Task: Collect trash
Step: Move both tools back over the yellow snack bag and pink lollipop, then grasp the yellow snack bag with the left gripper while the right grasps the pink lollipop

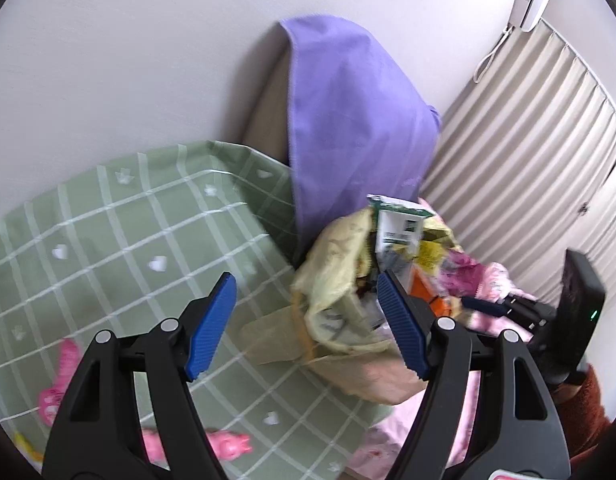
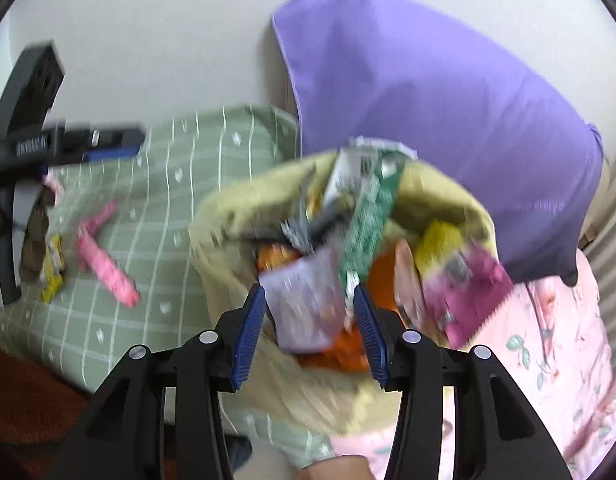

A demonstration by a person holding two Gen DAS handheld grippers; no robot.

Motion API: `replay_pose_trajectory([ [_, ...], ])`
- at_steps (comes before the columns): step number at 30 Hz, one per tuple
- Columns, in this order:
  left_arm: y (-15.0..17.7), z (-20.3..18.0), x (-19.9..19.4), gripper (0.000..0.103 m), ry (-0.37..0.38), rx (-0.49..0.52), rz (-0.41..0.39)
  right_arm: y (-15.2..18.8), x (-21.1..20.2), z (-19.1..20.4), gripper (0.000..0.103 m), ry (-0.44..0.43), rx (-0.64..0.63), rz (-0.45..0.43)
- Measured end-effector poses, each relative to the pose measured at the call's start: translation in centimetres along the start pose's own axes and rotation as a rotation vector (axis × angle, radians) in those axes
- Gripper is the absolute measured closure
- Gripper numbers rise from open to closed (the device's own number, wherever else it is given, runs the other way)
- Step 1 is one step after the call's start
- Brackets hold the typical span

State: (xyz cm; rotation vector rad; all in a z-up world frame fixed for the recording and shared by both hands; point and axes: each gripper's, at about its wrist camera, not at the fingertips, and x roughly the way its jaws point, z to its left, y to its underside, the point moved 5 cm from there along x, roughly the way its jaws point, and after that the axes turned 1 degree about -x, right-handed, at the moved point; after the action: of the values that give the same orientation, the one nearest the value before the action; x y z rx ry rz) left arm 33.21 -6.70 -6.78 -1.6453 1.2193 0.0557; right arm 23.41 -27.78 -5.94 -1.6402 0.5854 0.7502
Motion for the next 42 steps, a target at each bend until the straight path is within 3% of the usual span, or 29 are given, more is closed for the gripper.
replay_pose_trajectory([
  [2,0.4,1.2,-1.4,0.034,-0.051,0.002,-0.031,-0.9,0.1,0.8,0.059,-0.051,0.018,-0.055],
  [5,1.6,5.1,-5.4,0.034,-0.202,-0.023,-0.122,-2.1,0.7,2.2,0.059,-0.125,0.034,-0.096],
  [8,3.0,9.1,-9.1,0.034,-0.330,-0.108,-0.191,-3.2,1.4,4.2,0.059,-0.179,0.016,-0.154],
  [10,4.7,12.5,-12.0,0.034,-0.403,-0.216,-0.221,-4.0,2.2,6.3,0.059,-0.247,0.006,-0.179],
  [13,7.2,16.0,-15.6,0.034,-0.487,-0.342,-0.254,-4.7,4.0,9.7,0.059,-0.324,-0.037,-0.171],
  [16,9.7,17.6,-17.5,0.031,-0.530,-0.398,-0.240,-4.9,6.3,14.1,0.059,-0.396,-0.114,-0.125],
  [22,14.0,17.7,-18.5,0.031,-0.567,-0.436,-0.175,-4.6,9.8,22.5,0.059,-0.545,-0.203,-0.047],
  [28,16.1,16.8,-18.9,0.030,-0.600,-0.421,-0.134,-3.0,13.4,30.5,0.059,-0.635,-0.297,0.092],
  [32,17.3,16.7,-19.2,0.030,-0.590,-0.447,-0.127,-2.9,15.3,33.4,0.059,-0.592,-0.356,0.139],
  [35,18.2,16.8,-18.9,0.030,-0.583,-0.471,-0.101,-3.7,16.3,34.8,0.059,-0.496,-0.414,0.111],
  [38,18.8,16.6,-18.5,0.030,-0.568,-0.480,-0.081,-4.3,16.6,35.1,0.059,-0.456,-0.434,0.106],
  [42,19.0,16.5,-18.0,0.031,-0.538,-0.500,-0.053,-4.5,15.1,33.9,0.059,-0.500,-0.383,0.106],
])
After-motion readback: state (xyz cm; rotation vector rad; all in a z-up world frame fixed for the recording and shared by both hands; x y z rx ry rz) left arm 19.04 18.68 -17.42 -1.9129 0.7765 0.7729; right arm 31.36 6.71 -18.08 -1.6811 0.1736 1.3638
